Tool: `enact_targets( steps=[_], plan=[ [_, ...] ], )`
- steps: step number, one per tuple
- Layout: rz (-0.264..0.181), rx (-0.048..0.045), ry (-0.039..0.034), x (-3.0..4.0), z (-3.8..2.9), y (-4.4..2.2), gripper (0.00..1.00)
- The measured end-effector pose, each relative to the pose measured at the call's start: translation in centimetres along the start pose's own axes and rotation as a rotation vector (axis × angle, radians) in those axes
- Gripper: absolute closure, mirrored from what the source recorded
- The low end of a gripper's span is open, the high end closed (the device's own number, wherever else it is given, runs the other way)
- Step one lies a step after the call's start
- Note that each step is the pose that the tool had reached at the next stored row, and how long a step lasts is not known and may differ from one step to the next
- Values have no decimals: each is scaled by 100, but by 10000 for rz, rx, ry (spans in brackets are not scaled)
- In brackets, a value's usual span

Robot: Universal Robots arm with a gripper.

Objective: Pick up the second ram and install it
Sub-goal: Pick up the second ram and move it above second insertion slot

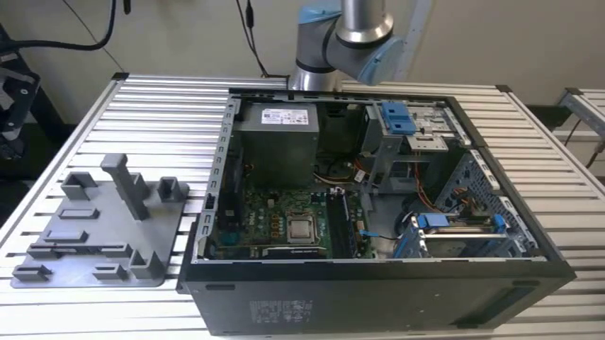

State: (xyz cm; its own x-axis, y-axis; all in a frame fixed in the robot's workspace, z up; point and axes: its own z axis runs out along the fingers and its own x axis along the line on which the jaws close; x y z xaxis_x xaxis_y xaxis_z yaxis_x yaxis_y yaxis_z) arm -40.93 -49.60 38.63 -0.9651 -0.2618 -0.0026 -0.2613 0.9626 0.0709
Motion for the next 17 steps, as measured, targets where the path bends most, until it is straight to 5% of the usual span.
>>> enact_targets(
  steps=[17],
  plan=[
    [-3041,-5,217,0,0,2,89]
  ],
)
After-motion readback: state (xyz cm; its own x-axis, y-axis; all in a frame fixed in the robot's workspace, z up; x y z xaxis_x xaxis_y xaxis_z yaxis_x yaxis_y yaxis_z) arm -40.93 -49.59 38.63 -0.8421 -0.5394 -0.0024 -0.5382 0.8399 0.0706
